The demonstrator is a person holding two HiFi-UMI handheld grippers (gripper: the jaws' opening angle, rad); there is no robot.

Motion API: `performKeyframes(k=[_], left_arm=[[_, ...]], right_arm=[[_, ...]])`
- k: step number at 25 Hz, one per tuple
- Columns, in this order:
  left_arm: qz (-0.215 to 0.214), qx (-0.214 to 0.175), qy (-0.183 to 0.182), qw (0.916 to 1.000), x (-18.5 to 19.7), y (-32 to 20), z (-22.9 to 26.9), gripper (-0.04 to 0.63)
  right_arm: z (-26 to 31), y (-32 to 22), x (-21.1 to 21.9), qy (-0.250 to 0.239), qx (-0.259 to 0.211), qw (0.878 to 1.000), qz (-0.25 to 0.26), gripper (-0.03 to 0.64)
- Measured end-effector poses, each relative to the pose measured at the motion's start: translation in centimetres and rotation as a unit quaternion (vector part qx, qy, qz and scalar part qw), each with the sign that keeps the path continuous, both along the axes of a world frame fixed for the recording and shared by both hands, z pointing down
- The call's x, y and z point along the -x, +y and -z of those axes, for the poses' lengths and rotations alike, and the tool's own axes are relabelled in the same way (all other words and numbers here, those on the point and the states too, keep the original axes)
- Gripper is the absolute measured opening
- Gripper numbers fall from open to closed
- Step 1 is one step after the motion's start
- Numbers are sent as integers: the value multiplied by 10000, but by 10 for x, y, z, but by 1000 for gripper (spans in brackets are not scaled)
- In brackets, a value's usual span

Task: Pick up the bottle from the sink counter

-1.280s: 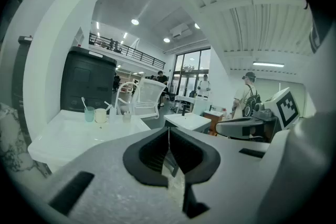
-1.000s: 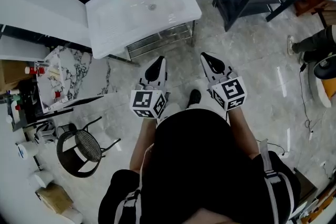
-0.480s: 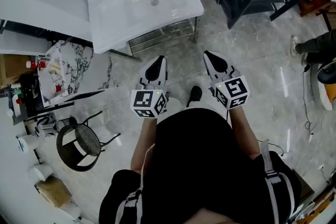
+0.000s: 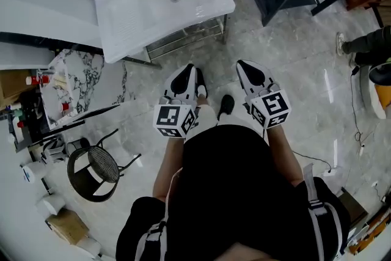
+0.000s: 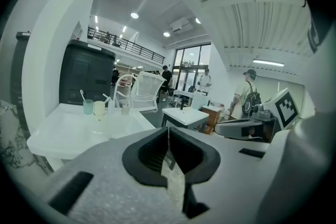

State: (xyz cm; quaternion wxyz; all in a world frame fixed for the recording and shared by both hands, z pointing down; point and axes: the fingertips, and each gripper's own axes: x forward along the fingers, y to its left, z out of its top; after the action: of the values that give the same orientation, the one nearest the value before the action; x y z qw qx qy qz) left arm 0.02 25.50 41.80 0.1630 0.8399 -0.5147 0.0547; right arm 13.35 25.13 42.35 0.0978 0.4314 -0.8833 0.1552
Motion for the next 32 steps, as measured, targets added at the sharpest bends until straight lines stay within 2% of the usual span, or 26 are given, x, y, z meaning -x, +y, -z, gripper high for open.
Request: performKeyframes(k=[5,10,21,32], left_arm=[[-183,-90,226,9995,-3,-30,6,20],[-378,-183,215,9989,-3,-66,14,20],[-624,-231,154,9977,45,-159,21,20],[-1046,-95,81,9944,91,-219,8,20]], right_arm=[[8,-16,-2,78,-76,9998,-161,5],[18,-49,0,166,-156,9991,-363,5],[44,-140,57,281,-388,9979,-424,5],[34,-199,113,362,-300,9969,-635,5]])
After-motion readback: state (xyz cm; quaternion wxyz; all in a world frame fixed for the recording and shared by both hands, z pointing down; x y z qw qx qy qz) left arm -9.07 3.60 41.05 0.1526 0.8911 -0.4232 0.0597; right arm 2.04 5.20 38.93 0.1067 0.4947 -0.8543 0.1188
